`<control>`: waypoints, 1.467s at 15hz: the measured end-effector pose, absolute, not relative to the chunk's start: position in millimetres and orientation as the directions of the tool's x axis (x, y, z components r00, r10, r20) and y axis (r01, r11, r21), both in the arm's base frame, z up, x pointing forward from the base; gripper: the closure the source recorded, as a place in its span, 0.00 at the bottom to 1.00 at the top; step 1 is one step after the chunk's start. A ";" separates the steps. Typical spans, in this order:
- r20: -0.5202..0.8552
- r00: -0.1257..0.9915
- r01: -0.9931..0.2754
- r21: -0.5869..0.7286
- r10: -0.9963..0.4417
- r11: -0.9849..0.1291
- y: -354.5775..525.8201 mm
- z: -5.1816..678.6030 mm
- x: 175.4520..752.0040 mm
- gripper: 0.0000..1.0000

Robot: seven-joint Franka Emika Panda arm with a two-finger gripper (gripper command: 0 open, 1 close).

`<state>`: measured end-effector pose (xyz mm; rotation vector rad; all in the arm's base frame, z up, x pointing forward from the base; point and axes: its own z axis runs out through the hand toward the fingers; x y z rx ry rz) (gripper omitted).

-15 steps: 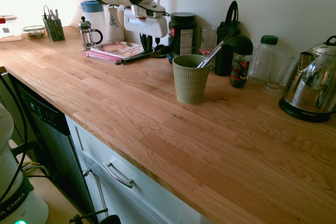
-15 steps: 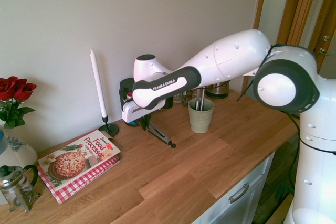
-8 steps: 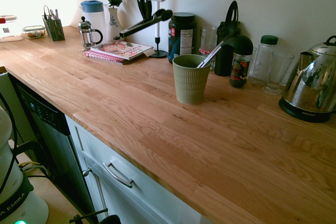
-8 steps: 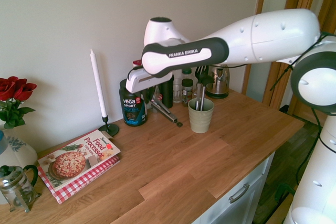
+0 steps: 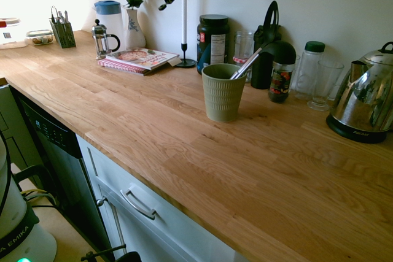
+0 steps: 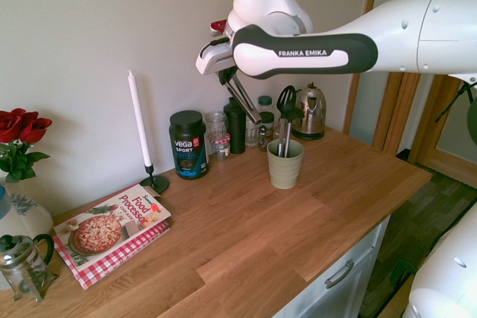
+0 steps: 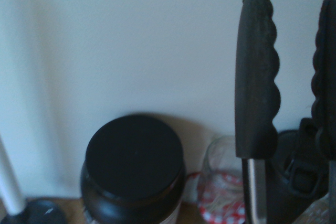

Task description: Put the tongs back in the holder

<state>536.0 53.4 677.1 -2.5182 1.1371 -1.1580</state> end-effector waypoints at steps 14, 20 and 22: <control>0.674 0.123 -0.518 -0.583 -0.729 -0.626 -76.9 607.8 502.9 1.00; 0.668 0.160 -0.499 -0.581 -0.727 -0.643 -80.0 558.1 507.4 1.00; 0.666 0.168 -0.501 -0.577 -0.727 -0.645 -81.6 548.5 504.1 1.00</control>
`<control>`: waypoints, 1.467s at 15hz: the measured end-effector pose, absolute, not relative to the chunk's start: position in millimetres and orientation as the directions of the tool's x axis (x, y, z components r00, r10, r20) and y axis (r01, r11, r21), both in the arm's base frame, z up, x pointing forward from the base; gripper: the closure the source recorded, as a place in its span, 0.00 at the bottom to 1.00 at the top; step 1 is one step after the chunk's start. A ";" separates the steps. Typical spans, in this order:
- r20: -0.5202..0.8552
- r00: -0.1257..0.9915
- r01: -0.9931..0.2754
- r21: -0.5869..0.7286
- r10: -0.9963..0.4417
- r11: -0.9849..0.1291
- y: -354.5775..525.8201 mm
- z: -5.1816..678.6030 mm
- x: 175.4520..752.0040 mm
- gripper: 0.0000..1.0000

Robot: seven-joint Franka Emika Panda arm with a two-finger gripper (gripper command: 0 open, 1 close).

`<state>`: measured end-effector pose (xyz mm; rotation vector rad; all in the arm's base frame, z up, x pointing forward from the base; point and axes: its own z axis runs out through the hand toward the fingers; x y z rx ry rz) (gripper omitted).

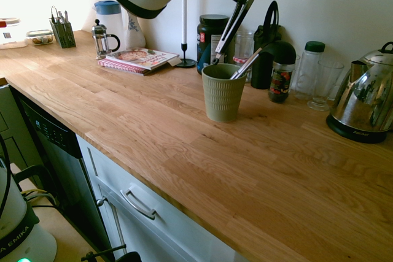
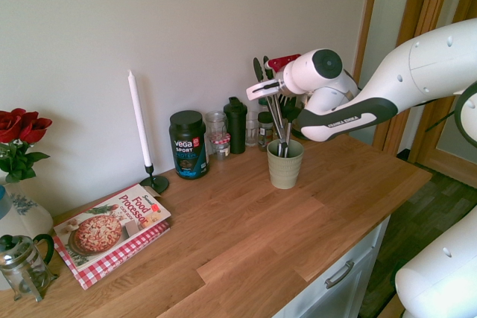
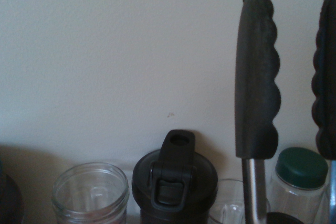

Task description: Put the tongs back in the holder

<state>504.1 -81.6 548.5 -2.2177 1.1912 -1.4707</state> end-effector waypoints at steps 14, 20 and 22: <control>0.607 0.235 -0.534 -0.572 -0.759 -0.623 -93.3 474.8 470.1 1.00; 0.590 0.257 -0.559 -0.556 -0.766 -0.615 -96.3 454.4 459.3 0.00; 0.590 0.264 -0.558 -0.551 -0.763 -0.620 -94.5 452.3 458.3 0.00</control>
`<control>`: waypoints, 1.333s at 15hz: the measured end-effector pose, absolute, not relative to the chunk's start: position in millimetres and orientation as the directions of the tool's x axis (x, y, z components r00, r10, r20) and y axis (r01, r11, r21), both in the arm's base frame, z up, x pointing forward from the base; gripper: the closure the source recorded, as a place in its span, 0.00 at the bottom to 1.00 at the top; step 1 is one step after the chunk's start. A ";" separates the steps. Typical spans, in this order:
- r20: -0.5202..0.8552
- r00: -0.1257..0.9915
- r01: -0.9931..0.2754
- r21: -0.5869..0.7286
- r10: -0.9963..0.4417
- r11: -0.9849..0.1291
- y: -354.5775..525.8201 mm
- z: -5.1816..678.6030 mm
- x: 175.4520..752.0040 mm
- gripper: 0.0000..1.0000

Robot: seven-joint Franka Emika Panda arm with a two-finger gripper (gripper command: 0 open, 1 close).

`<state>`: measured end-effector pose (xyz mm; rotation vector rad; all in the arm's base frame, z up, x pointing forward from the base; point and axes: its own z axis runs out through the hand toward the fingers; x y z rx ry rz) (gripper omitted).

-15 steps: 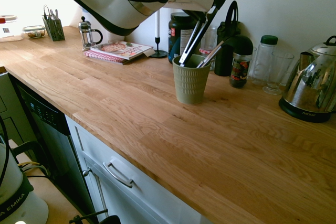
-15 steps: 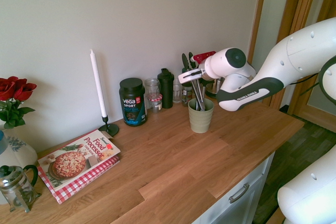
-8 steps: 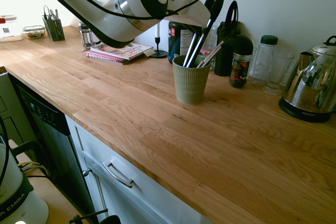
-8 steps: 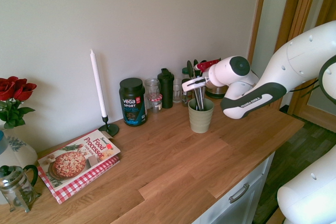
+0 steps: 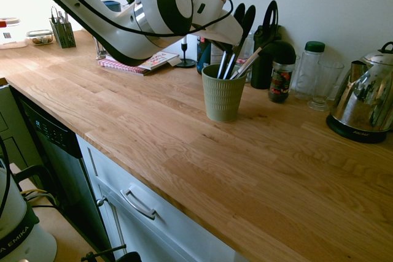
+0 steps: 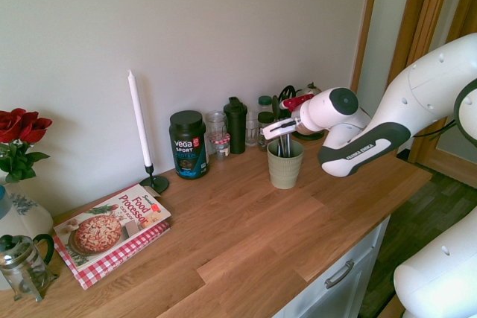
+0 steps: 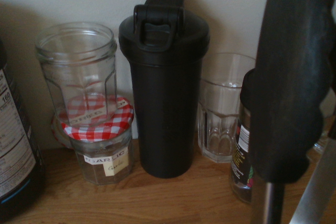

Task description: Put the tongs back in the holder

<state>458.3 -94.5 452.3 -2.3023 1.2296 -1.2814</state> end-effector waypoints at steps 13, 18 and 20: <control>0.580 0.233 -0.515 -0.607 -0.781 -0.605 -61.0 572.6 439.8 0.00; 0.423 0.504 -0.630 -0.417 -0.753 -0.655 -12.1 565.5 410.3 0.00; 0.339 0.583 -0.671 -0.311 -0.738 -0.673 3.5 554.7 396.6 0.00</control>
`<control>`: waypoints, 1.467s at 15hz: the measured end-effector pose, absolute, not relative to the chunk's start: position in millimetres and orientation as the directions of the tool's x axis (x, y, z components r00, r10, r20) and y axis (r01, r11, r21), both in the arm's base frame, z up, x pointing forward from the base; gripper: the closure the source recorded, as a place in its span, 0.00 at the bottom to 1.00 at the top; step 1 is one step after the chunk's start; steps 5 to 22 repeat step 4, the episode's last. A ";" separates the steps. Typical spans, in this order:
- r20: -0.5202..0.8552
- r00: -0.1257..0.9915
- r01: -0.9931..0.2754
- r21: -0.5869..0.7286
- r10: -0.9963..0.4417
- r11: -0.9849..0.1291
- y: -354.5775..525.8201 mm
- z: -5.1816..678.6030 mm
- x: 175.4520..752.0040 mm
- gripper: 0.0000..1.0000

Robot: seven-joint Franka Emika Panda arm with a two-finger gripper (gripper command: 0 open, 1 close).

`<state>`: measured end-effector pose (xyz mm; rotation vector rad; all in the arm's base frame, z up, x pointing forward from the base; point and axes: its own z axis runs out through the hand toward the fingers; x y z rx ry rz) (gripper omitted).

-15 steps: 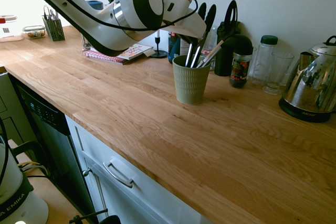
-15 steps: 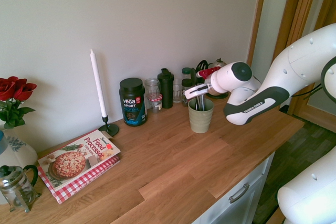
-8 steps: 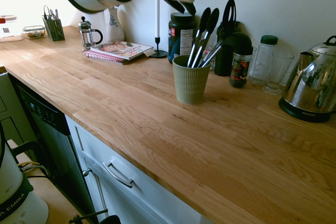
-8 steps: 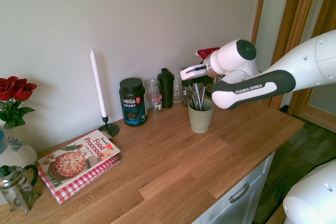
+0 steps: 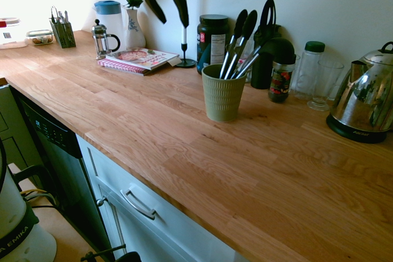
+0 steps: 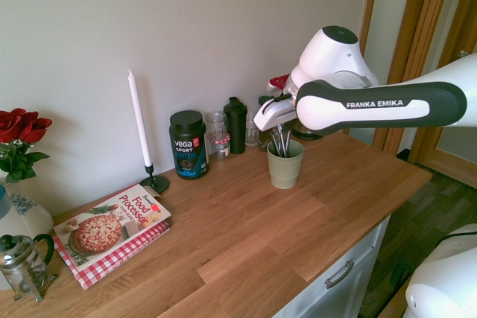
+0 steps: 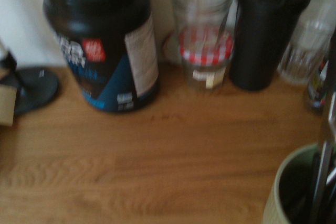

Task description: Put the tongs back in the holder

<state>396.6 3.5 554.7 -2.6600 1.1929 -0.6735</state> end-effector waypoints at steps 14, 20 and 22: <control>0.159 0.676 -0.715 -0.100 -0.720 -0.692 25.4 518.0 387.4 0.00; 0.159 0.676 -0.715 -0.100 -0.720 -0.692 25.4 518.0 387.4 0.00; 0.159 0.676 -0.715 -0.100 -0.720 -0.692 25.4 518.0 387.4 0.00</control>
